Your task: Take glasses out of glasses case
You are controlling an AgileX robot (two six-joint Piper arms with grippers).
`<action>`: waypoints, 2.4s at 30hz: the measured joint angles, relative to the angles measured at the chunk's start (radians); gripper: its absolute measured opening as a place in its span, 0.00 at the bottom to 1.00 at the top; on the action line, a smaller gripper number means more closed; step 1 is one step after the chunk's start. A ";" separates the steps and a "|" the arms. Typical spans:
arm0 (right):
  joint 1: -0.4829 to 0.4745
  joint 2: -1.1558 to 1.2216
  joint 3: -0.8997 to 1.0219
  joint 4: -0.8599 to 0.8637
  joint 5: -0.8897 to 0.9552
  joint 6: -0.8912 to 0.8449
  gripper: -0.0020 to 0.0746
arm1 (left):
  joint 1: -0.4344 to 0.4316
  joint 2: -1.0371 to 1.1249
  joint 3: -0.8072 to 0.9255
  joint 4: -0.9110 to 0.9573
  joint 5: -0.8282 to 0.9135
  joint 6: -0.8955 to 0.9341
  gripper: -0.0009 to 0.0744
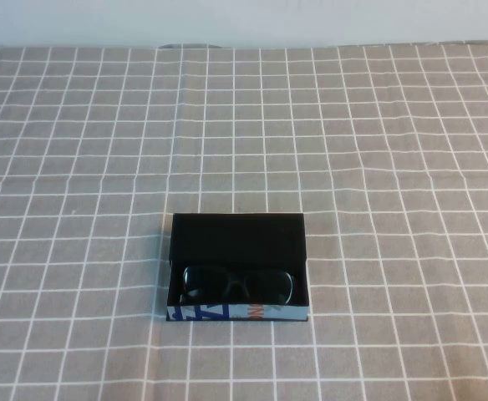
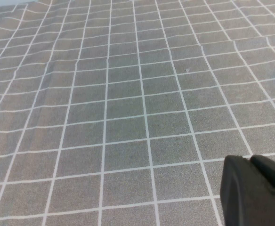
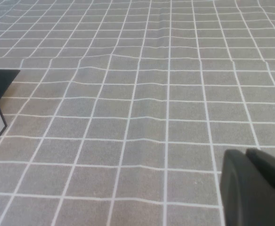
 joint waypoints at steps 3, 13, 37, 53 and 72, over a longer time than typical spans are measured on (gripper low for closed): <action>0.000 0.000 0.000 0.000 0.000 0.000 0.00 | 0.000 0.000 0.000 0.000 0.000 0.000 0.01; 0.000 0.000 0.000 0.000 0.000 0.000 0.00 | 0.000 0.000 0.000 0.000 0.000 0.000 0.01; 0.000 0.000 0.000 0.047 -0.024 0.000 0.00 | 0.000 0.000 0.000 0.000 0.000 0.000 0.01; 0.000 0.000 0.000 0.914 -0.264 -0.011 0.00 | 0.000 0.000 0.000 0.000 0.000 0.000 0.01; 0.017 0.976 -0.651 0.492 0.540 -0.142 0.00 | 0.000 0.000 0.000 0.000 0.000 0.000 0.01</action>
